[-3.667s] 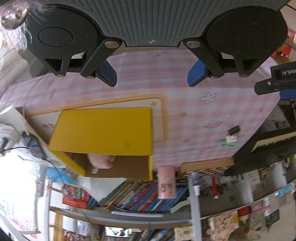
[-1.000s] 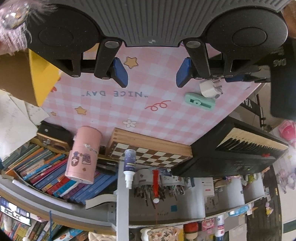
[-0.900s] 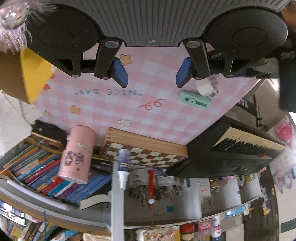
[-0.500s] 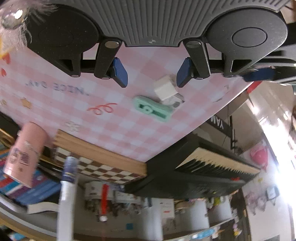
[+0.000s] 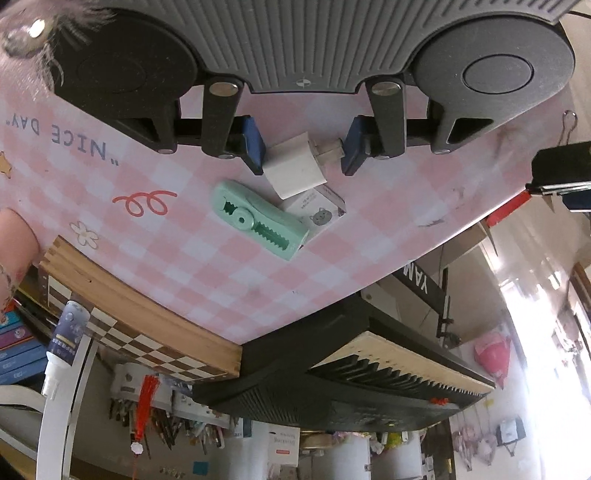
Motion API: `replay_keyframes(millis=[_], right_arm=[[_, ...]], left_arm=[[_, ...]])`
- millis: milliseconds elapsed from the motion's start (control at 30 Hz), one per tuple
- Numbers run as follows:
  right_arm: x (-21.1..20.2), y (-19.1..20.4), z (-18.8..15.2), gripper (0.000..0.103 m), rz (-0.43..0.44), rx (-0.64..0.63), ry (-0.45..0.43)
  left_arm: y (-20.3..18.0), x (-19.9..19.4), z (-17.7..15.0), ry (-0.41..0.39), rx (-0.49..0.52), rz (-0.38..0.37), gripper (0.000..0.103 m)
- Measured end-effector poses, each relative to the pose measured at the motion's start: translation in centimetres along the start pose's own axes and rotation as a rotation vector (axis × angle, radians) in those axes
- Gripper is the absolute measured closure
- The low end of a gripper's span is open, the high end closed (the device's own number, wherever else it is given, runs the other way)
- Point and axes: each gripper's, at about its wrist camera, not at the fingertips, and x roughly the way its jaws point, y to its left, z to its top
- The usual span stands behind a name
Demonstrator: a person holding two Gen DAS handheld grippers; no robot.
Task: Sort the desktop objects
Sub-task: 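Carry the binder clip and charger plug with both tools over the yellow box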
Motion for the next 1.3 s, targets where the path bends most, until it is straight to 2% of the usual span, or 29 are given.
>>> replay_keyframes(millis=[300,733,967,1300], right_arm=[[-4.5,0.2,-0.1,0.061,-0.043,0.061,-0.072],[-14.1,0.3,-2.2,0.061,-0.160,0.222,-0.191],[-18.4,1.6,-5.6,0.061,-0.229,0.286,-0.198],[-21.5,5.8,-10.1,0.061,-0.300,0.357,-0.165]], left_arm=[[-0.3,-1.9,0.8,-0.053,0.031,-0.086,0.059],[-1.2,-5.5,0.3,-0.107,0.105,-0.290,0.059],[-1.3,-6.9,-1.4,-0.086,0.155,-0.389,0.059],[0.1,-9.7,-4.5,-0.051,0.200,-0.467,0.059]])
